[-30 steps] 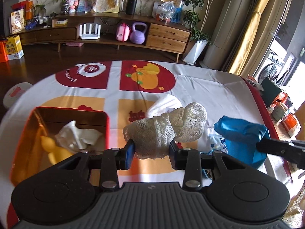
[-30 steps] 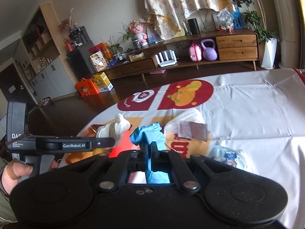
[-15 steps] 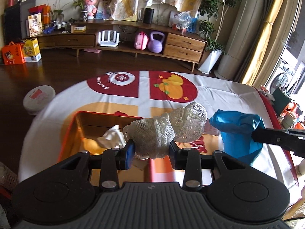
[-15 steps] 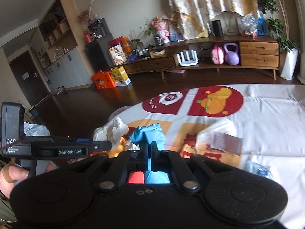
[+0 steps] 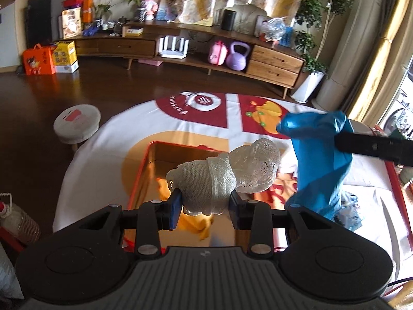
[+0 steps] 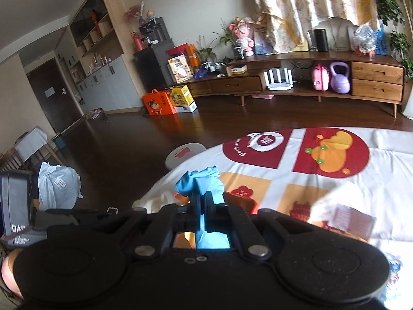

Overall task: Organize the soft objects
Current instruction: 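Lower the mesh bundle into the tin with the left tool while the right tool lowers the gloves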

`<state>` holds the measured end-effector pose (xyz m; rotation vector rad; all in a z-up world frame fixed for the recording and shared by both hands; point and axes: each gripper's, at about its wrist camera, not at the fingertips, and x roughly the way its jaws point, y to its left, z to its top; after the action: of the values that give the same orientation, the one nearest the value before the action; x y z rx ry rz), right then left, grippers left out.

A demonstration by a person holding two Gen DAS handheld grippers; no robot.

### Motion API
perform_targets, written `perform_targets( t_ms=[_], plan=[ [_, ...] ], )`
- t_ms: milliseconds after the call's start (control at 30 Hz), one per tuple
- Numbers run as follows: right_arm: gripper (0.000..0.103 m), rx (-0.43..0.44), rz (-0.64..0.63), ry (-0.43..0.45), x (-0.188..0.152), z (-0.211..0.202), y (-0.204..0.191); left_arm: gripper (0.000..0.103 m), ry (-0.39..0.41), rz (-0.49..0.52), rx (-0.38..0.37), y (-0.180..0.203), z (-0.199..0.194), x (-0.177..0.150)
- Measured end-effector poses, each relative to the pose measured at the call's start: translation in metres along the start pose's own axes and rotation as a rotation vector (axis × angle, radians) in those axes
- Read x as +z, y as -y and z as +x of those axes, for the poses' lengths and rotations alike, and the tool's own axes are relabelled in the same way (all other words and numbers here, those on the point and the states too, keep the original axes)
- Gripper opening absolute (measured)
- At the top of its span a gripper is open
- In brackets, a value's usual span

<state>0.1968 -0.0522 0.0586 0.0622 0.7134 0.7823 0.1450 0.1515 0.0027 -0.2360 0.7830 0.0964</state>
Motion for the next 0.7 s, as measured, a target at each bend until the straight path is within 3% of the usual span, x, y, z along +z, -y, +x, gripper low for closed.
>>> perform_targets(
  t_ms=[333,700],
  plan=[
    [0.003,0.028,-0.022,-0.034,0.013,0.055,-0.017,0.037,-0.059,-0.023,0.035,-0.029,0.021,-0.015],
    [0.003,0.001,0.005,-0.108,-0.002,0.106,-0.01,0.037,-0.104,0.05,0.054,-0.026,0.054,-0.031]
  ],
)
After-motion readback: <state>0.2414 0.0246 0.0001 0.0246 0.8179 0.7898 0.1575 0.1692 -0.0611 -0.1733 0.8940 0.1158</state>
